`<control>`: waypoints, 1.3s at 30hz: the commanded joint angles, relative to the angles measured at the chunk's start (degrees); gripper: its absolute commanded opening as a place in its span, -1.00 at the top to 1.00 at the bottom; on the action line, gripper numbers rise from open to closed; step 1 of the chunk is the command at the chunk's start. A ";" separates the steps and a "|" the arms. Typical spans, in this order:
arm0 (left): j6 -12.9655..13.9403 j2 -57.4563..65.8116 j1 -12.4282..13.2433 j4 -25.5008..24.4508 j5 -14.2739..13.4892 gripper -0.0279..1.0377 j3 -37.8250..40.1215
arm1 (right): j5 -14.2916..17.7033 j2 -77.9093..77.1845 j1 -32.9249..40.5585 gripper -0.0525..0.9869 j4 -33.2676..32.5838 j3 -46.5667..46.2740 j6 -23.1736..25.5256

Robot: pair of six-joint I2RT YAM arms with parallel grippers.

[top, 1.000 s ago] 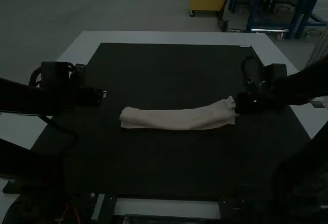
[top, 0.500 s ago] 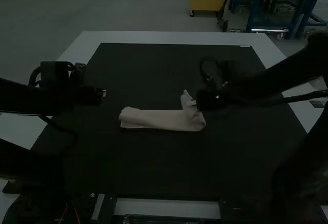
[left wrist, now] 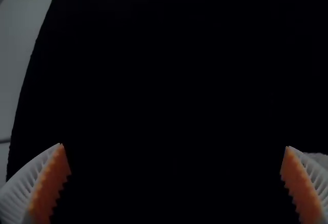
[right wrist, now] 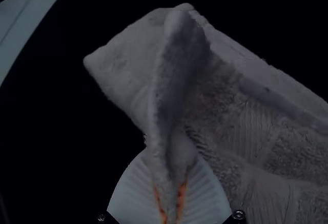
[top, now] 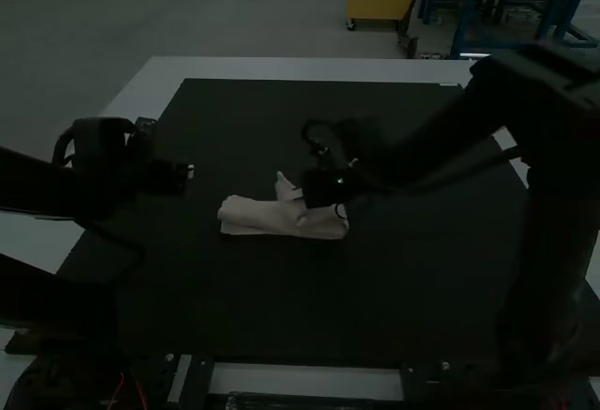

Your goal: Fold the towel.

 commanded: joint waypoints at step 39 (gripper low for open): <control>0.50 -5.27 0.32 2.07 -0.32 -0.87 -2.13 | -3.20 5.78 6.30 0.13 9.84 12.62 5.27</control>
